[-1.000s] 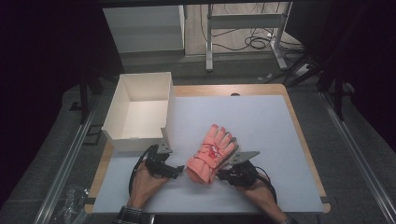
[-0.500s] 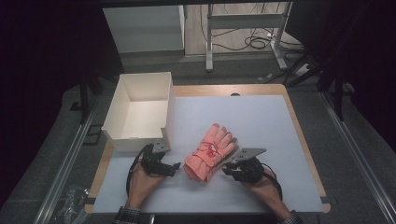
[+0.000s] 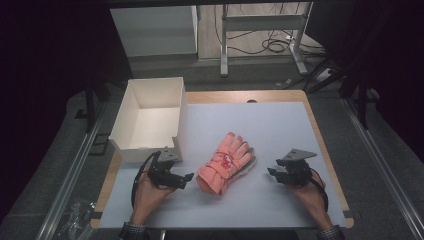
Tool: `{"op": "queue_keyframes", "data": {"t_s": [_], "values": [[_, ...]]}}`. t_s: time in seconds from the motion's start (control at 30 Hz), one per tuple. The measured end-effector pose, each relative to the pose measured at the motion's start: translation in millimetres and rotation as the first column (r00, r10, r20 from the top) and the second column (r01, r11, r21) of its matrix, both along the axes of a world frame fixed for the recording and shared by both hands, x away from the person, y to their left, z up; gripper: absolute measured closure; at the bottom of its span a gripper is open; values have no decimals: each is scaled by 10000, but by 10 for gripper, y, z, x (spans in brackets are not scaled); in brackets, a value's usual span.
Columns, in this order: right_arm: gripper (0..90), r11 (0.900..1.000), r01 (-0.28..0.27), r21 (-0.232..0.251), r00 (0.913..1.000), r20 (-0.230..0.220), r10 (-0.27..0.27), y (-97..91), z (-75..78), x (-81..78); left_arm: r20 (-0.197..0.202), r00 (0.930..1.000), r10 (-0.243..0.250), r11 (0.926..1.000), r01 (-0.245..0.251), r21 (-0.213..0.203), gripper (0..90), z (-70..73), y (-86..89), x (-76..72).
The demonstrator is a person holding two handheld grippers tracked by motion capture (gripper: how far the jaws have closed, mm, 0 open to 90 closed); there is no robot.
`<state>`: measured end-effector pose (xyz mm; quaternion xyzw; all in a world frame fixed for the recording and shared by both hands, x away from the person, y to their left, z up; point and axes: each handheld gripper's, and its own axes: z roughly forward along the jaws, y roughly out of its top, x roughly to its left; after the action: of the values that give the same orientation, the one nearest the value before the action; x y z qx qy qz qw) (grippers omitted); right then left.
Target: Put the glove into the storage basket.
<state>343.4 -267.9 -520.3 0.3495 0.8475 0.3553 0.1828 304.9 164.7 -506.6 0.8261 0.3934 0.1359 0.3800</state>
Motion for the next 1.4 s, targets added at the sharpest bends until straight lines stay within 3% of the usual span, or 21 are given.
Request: {"op": "queue_keyframes", "data": {"t_s": [0.1, 0.27, 0.33, 0.43, 0.73, 0.9, 1.03, 1.13, 1.23, 1.4], "values": [[407, 9992, 310, -264, 9995, 82, -308, -66, -38, 28, -87, 9999, -90, 10000, 90, -43, 32, 49, -27, 11], [251, 9977, 676, -68, 9977, -38, -677, -127, -78, 93, -175, 9992, -347, 9994, 345, -92, 27, 186, -111, 43], [241, 9970, 744, 217, 9969, -270, -738, -153, -81, 116, -174, 9987, -472, 9986, 468, -228, 24, 263, -153, 48], [228, 9976, 690, 23, 9975, -156, -690, -129, -89, 105, -273, 9974, -674, 9969, 662, -417, 12, 360, -247, 65], [222, 9977, 680, 70, 9976, -165, -679, -133, -95, 105, -555, 9889, -1378, 9902, 1363, -289, 0, 524, -634, 133], [222, 9976, 684, 51, 9975, -167, -683, -133, -94, 103, -682, 9850, -1584, 9874, 1582, -85, 0, 479, -865, 155], [222, 9976, 686, 47, 9975, -162, -685, -133, -95, 102, -695, 9872, -1435, 9873, 1476, 585, 0, 377, -1048, 173], [222, 9976, 686, 42, 9975, -150, -685, -132, -95, 102, -789, 9858, -1482, 9865, 1531, 588, 0, 333, -1102, 179], [222, 9976, 687, 42, 9975, -147, -686, -133, -96, 102, -938, 9874, -1277, 9841, 1380, 1121, 0, 233, -1207, 182], [222, 9976, 686, 43, 9975, -147, -685, -133, -96, 102, -1302, 9829, -1305, 9799, 1478, 1340, 0, 88, -1307, 193]]}}
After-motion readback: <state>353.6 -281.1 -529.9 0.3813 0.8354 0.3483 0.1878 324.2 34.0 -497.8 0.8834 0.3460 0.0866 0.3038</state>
